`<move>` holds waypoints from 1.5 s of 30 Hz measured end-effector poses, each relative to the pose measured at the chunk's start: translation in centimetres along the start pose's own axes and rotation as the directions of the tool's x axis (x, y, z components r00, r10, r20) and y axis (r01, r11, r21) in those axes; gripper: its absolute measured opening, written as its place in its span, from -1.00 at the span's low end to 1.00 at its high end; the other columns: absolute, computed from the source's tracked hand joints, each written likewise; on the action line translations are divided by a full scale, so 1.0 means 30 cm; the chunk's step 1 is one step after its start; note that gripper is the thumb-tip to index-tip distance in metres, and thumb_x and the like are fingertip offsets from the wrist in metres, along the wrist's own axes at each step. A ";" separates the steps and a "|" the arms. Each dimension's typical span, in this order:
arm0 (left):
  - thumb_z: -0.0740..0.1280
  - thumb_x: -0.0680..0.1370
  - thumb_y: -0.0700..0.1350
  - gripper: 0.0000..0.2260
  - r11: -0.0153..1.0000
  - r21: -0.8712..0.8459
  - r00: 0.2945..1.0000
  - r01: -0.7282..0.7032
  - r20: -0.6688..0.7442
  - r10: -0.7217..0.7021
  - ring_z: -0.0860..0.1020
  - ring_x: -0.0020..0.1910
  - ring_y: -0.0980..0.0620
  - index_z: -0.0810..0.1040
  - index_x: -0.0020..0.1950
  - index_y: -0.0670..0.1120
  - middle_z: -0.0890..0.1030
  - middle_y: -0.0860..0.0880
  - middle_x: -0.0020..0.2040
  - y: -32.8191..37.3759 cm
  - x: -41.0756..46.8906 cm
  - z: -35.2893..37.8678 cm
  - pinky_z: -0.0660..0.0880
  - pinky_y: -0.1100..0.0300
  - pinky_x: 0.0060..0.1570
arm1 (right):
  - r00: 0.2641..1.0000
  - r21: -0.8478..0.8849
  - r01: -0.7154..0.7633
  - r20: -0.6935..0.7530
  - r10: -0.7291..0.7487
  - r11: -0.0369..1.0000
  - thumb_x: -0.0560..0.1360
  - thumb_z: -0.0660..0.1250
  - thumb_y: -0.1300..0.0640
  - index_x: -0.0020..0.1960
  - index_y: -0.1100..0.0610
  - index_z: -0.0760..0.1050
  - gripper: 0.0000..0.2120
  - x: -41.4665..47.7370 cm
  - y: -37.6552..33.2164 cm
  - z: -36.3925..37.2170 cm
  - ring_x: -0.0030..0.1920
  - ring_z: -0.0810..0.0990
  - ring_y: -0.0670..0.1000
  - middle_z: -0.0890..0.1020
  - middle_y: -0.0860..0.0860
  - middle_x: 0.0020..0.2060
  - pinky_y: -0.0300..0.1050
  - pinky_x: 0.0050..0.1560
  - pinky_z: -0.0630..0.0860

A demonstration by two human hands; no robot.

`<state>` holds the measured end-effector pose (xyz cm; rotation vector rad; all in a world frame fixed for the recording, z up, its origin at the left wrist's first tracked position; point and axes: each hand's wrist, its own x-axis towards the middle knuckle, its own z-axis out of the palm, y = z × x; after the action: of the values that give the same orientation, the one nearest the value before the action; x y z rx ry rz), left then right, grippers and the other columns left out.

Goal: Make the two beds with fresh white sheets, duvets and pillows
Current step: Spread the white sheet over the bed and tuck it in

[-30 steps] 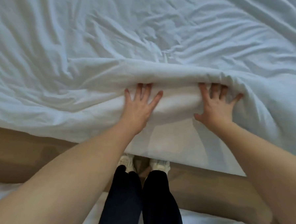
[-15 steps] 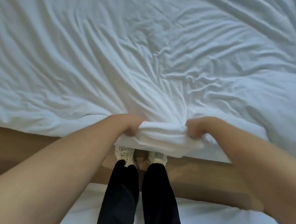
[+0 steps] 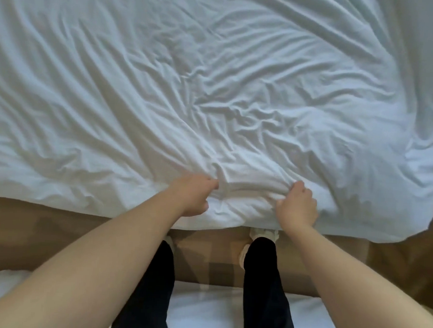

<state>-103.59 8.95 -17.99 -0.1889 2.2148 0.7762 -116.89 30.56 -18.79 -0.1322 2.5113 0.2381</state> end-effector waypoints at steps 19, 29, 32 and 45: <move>0.24 0.59 -0.10 -0.52 0.987 0.072 0.917 0.145 -0.385 -0.107 0.54 0.01 -0.20 0.20 0.49 0.02 0.44 -0.13 0.25 0.853 0.836 -0.108 0.35 0.05 -0.23 | 0.852 0.817 -0.244 -0.077 0.518 0.522 0.49 0.25 0.24 0.38 0.10 0.32 -0.54 0.680 0.593 -0.259 0.25 0.51 0.20 0.56 0.14 0.22 -0.06 0.18 0.38; 0.15 0.59 -0.06 -0.81 0.865 -0.377 0.637 0.332 -0.587 -0.500 0.51 -0.10 -0.17 0.52 -0.01 -0.10 0.61 -0.12 -0.06 0.728 0.843 -0.502 0.32 0.09 -0.21 | 0.806 0.506 0.515 -0.560 -0.191 0.692 0.51 0.22 0.13 0.18 0.08 0.49 -0.74 0.887 0.219 -0.846 0.06 0.57 0.15 0.62 -0.01 -0.09 0.01 0.18 0.35; 0.11 0.59 -0.04 -0.78 0.741 -0.594 0.464 0.312 -0.585 -0.665 0.53 0.05 -0.19 0.49 0.11 -0.05 0.60 -0.10 0.10 0.636 0.784 -0.707 0.41 0.06 -0.07 | 0.672 0.392 0.736 -0.518 -0.529 0.552 0.52 0.15 0.03 0.39 -0.01 0.37 -0.56 0.915 0.084 -0.970 0.25 0.53 0.06 0.61 -0.05 0.13 0.21 0.46 0.14; 0.24 0.50 -0.26 -0.34 0.930 -0.213 0.752 0.300 -0.546 -0.368 0.50 0.15 -0.28 0.10 0.54 0.05 0.47 -0.23 0.29 0.578 0.892 -0.483 0.40 0.03 -0.11 | 0.548 -0.553 0.563 -0.306 -0.778 0.614 0.46 0.35 0.22 0.56 -0.20 -0.25 -0.03 1.090 0.086 -0.781 0.55 -0.26 0.22 -0.24 -0.01 0.58 0.49 0.37 -0.23</move>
<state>-137.46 17.18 -21.29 -0.9743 2.5858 0.6973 -157.04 27.07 -18.73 -1.5366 2.6405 0.4126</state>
